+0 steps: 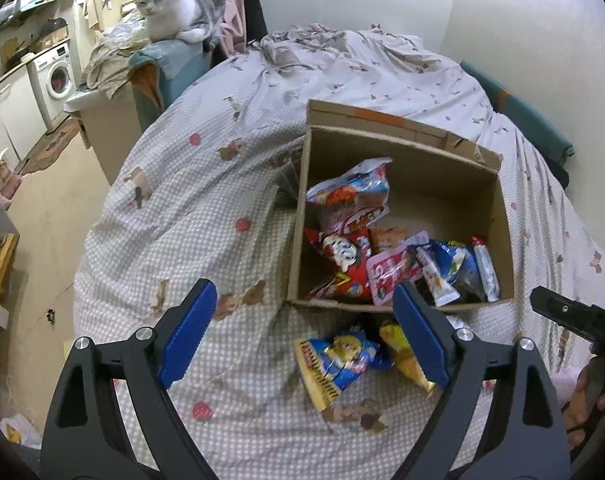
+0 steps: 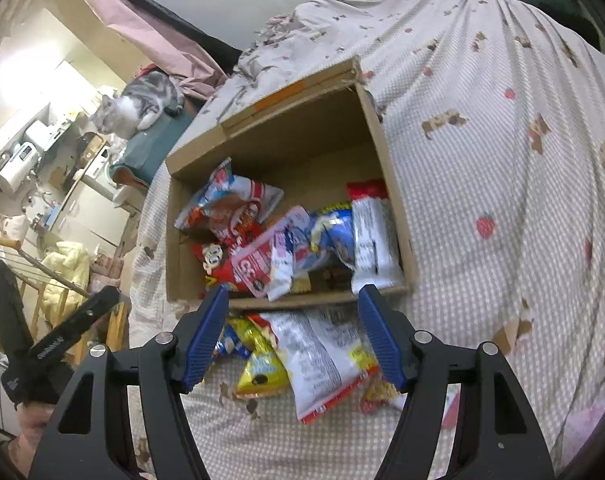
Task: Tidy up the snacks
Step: 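Withdraw both grippers from the box toward the remaining pile, then grasp the large white chip bag with the right gripper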
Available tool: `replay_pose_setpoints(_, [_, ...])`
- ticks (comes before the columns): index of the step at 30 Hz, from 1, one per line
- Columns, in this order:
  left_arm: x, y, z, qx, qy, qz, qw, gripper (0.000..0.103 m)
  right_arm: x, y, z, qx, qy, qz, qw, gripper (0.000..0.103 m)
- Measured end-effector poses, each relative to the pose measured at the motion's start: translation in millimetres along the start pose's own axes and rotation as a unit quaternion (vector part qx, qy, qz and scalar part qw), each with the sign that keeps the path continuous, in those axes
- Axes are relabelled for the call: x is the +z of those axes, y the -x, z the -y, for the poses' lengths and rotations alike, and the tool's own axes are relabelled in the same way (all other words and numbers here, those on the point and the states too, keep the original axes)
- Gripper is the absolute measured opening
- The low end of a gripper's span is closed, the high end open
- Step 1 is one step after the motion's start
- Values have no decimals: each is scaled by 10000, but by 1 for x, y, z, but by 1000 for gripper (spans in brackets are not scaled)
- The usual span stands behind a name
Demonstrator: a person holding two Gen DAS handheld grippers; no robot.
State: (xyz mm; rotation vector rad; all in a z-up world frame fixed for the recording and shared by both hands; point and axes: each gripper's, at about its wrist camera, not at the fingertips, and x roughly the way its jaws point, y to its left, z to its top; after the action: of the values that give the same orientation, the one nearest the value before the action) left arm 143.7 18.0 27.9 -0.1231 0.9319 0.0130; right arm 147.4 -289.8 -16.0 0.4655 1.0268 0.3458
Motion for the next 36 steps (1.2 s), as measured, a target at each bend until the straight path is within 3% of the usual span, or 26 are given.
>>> replay_pose_setpoints(7, [-19, -14, -18, 156, 251, -558, 9980, 88, -16, 2, 22, 183, -674, -194, 9974, 71])
replay_pose_setpoints(14, [-37, -34, -30, 98, 712, -1108, 9912, 88, -30, -37, 35, 245, -1017, -1010, 9894, 83])
replay_pose_setpoints(24, [-41, -45, -30, 171, 682, -1238, 9898, 88, -31, -101, 50, 148, -1419, -1692, 9752, 89])
replay_pose_setpoints(31, [-41, -50, -29, 231, 657, -1258, 9896, 88, -32, -122, 43, -98, -940, -1854, 9781, 100])
replay_pose_setpoints(36, [-39, -53, -30, 242, 673, -1264, 9894, 88, -33, -125, 11, -174, 11, -1945, 9808, 100])
